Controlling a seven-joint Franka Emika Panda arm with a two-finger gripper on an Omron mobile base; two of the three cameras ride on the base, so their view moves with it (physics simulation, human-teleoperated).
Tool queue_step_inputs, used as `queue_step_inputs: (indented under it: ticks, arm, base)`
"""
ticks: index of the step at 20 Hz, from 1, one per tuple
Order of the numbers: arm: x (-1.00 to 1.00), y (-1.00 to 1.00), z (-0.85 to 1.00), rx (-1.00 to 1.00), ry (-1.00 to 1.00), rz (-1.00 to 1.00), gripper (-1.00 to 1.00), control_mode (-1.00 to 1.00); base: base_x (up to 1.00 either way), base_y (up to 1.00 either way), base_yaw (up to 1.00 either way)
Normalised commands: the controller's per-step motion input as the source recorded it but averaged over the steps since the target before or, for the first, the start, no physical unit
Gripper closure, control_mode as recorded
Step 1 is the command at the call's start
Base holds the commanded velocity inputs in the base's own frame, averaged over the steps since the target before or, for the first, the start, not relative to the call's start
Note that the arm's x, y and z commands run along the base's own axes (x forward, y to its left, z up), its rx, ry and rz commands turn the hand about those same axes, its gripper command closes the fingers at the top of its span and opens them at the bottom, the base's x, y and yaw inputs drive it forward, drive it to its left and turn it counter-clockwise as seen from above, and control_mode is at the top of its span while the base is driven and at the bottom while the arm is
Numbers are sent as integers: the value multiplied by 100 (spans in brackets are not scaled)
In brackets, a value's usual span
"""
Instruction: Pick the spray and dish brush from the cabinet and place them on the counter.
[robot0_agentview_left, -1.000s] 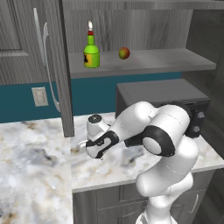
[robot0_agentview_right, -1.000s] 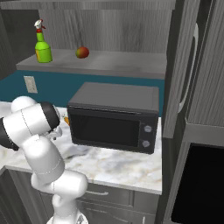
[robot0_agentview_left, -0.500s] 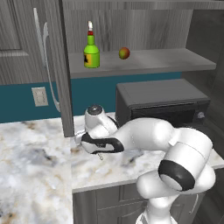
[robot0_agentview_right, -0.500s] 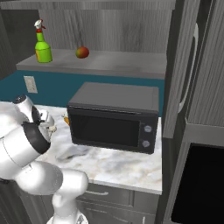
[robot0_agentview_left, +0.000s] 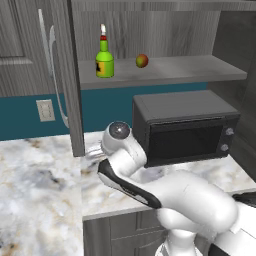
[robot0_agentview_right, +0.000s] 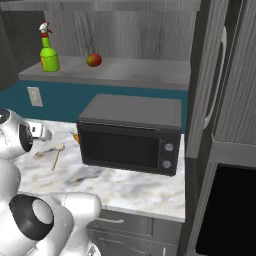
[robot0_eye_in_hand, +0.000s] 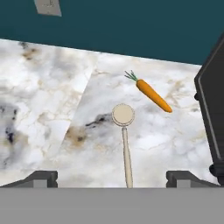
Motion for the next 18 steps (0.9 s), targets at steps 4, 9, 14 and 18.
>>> queue_step_inputs:
  ticks: [4,9,14,18]
  arm:
    - [-42,-15,84,13,-15,0,-100,-100]
    - [-33,-25,79,12,-6,4,-100,-100]
    - [-34,-15,68,0,-3,14,-100,-100]
    - [-28,-27,61,-3,0,15,-100,-100]
  base:
    - [0,0,0]
    - [0,0,0]
    - [0,0,0]
    - [0,0,0]
